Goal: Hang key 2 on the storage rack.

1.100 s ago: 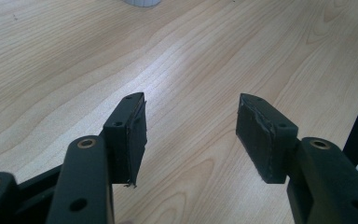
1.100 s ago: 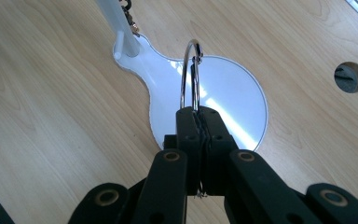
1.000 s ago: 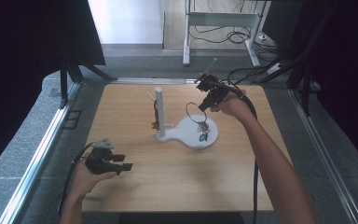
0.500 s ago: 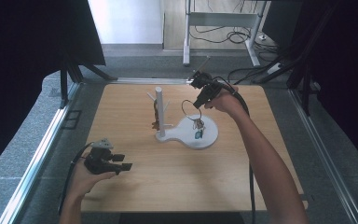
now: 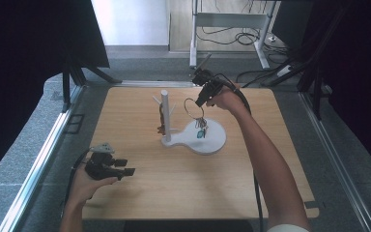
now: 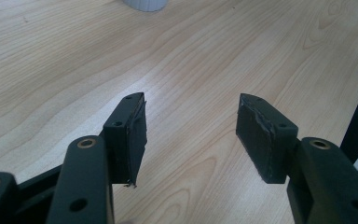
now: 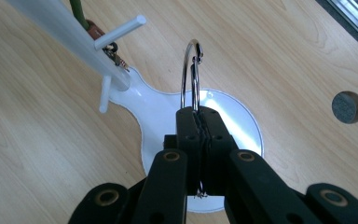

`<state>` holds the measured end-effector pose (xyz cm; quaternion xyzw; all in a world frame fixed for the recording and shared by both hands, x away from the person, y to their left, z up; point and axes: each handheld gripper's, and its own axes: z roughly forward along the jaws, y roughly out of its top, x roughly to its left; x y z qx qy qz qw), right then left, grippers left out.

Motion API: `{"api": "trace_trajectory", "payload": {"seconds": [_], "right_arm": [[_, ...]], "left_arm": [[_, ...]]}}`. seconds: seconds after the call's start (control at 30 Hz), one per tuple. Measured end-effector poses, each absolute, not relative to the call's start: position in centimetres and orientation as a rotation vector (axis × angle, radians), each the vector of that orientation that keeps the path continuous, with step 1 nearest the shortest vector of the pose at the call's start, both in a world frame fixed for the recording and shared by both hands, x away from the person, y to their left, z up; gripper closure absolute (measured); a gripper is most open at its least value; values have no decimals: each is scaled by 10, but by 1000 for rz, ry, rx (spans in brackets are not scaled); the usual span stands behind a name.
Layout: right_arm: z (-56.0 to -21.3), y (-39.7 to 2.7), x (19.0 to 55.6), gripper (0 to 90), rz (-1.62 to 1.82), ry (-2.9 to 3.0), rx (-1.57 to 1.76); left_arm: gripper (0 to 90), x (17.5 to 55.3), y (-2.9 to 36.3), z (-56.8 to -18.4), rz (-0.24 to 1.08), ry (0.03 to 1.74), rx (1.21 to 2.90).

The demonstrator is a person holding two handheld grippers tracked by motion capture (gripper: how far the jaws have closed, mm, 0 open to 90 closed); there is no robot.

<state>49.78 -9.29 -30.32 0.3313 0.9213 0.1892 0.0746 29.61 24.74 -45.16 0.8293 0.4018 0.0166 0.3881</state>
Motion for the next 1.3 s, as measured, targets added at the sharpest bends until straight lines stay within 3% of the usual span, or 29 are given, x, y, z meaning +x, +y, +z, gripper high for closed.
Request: {"api": "trace_trajectory", "payload": {"seconds": [1.3], "right_arm": [[-293,-62,509,878,597,2751,964]], "left_arm": [[437,297,254,-447,50,1009,2087]]}}
